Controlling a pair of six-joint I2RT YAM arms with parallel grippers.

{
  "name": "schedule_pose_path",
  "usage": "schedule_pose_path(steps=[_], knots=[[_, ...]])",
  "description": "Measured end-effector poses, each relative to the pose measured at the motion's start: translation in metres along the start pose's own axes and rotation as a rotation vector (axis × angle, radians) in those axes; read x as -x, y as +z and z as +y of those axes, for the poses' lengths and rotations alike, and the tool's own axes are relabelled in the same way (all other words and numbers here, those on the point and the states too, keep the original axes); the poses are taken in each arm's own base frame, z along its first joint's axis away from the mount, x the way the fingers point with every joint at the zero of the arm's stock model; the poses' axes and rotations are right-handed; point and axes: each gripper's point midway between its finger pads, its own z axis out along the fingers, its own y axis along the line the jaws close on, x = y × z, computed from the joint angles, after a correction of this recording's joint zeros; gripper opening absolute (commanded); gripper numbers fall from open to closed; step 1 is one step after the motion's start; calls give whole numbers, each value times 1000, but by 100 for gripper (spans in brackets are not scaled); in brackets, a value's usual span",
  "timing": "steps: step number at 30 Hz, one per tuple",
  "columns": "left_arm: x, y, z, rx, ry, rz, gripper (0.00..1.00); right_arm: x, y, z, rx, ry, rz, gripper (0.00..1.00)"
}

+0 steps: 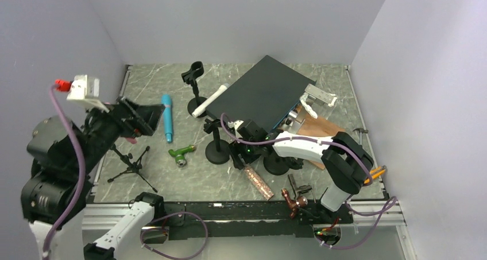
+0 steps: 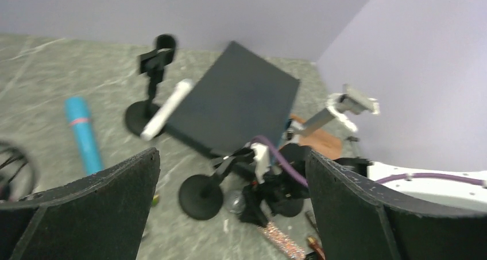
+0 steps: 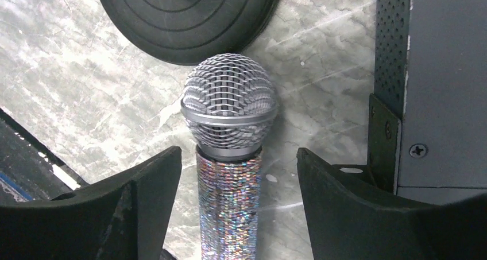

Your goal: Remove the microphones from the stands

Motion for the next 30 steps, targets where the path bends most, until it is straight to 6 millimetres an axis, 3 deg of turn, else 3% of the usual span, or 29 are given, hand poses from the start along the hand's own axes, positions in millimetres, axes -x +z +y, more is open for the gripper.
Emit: schedule_pose_path(steps=[6, 11, 16, 22, 30], knots=[[-14, -40, 49, 280, 32, 14, 94, 3, -9, 3, 1, -2, 18, 82], [-26, -57, 88, 497, 58, 55, 96, 27, -43, 4, -11, -15, -61, 86], [-36, -54, 120, 670, 83, 105, 99, 56, -90, 7, -12, -16, -184, 87], [-52, -46, 155, 845, 121, 158, 99, 57, -132, 13, 11, -19, -249, 88], [-55, -40, 206, 1064, 71, 135, 99, 60, -182, 20, 44, -33, -360, 91]])
